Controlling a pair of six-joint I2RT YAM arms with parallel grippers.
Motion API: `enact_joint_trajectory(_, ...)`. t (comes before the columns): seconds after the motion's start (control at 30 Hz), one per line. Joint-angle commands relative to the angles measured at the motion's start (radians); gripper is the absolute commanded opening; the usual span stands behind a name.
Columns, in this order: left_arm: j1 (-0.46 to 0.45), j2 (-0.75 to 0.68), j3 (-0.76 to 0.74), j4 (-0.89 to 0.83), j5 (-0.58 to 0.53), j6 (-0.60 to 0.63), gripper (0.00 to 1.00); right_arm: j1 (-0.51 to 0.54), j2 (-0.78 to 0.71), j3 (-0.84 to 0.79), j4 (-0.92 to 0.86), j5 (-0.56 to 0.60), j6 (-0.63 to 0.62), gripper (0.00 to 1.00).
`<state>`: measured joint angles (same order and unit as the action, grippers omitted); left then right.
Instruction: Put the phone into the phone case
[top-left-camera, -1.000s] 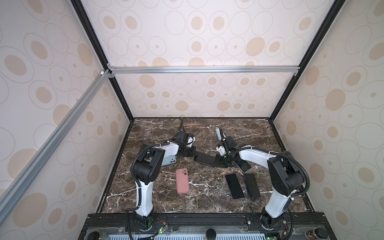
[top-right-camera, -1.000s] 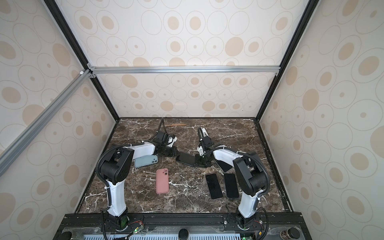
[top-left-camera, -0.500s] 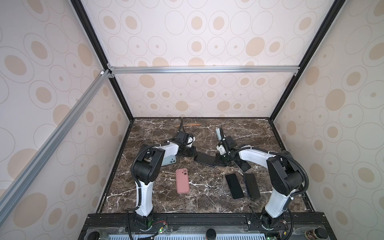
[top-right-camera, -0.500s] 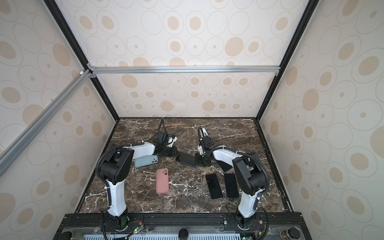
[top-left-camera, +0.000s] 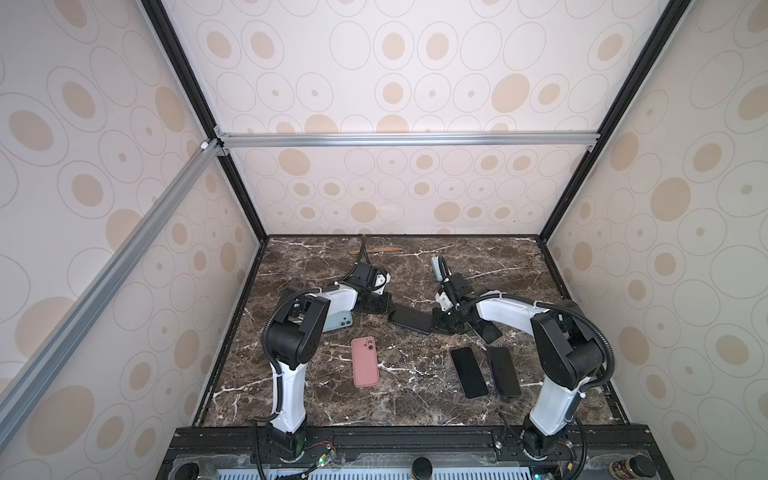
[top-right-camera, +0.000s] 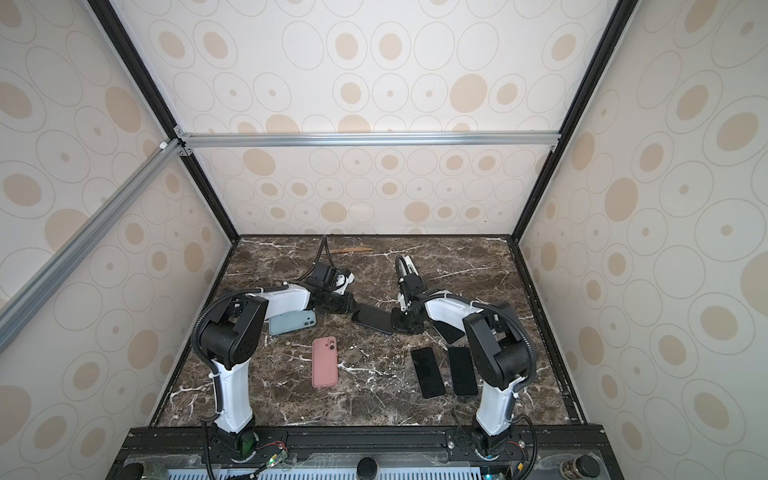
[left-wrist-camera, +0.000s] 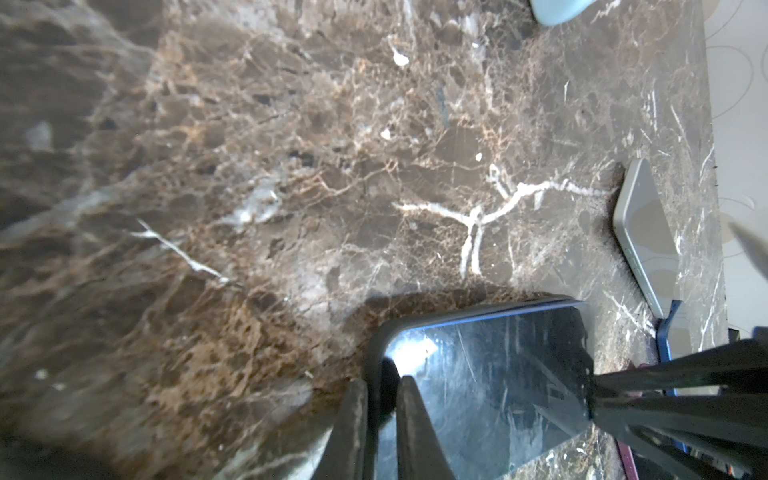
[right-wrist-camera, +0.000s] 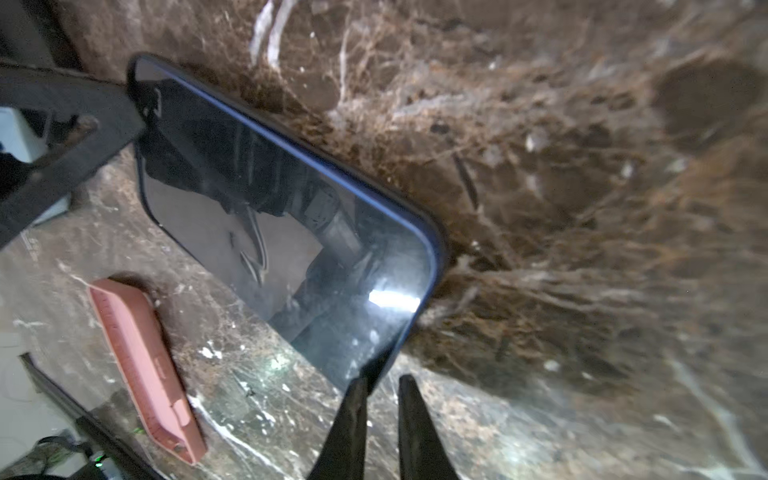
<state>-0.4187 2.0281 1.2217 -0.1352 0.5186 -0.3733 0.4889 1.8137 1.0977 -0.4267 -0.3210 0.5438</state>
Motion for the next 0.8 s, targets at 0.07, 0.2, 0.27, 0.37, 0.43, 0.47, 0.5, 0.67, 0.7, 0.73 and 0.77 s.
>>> enact_joint_trajectory(0.07,-0.045,0.11,-0.064,-0.153,-0.032,0.022,0.14,0.007,0.044,-0.022,-0.071,0.05,0.018,0.16)
enact_joint_trajectory(0.2,-0.046,0.114,-0.064,-0.149,-0.023,0.017,0.14,0.007,0.075,-0.012,-0.053,0.026,0.027,0.14)
enact_joint_trajectory(0.27,-0.045,0.117,-0.065,-0.147,-0.018,0.017,0.14,0.007,0.095,-0.007,-0.062,0.026,0.025,0.14)
enact_joint_trajectory(0.37,-0.046,0.124,-0.066,-0.141,0.0,0.01,0.14,0.007,0.128,-0.002,-0.076,0.03,0.021,0.14)
enact_joint_trajectory(0.43,-0.046,0.126,-0.07,-0.137,0.011,0.007,0.14,0.007,0.138,-0.011,-0.066,0.036,0.021,0.13)
enact_joint_trajectory(0.47,-0.046,0.126,-0.071,-0.136,0.011,0.006,0.14,0.007,0.143,-0.018,-0.062,0.043,0.019,0.13)
enact_joint_trajectory(0.5,-0.046,0.126,-0.072,-0.136,0.008,0.006,0.14,0.007,0.149,-0.028,-0.057,0.049,0.017,0.12)
enact_joint_trajectory(0.67,-0.046,0.131,-0.072,-0.134,0.009,0.005,0.14,0.007,0.191,-0.059,-0.022,0.058,0.011,0.11)
enact_joint_trajectory(0.7,-0.046,0.13,-0.073,-0.133,0.008,0.004,0.14,0.007,0.2,-0.06,-0.016,0.061,0.008,0.11)
enact_joint_trajectory(0.73,-0.046,0.13,-0.074,-0.134,0.005,0.004,0.14,0.008,0.211,-0.059,-0.017,0.067,0.002,0.11)
enact_joint_trajectory(0.77,-0.046,0.13,-0.074,-0.134,0.002,0.004,0.14,0.007,0.219,-0.056,-0.015,0.073,-0.002,0.11)
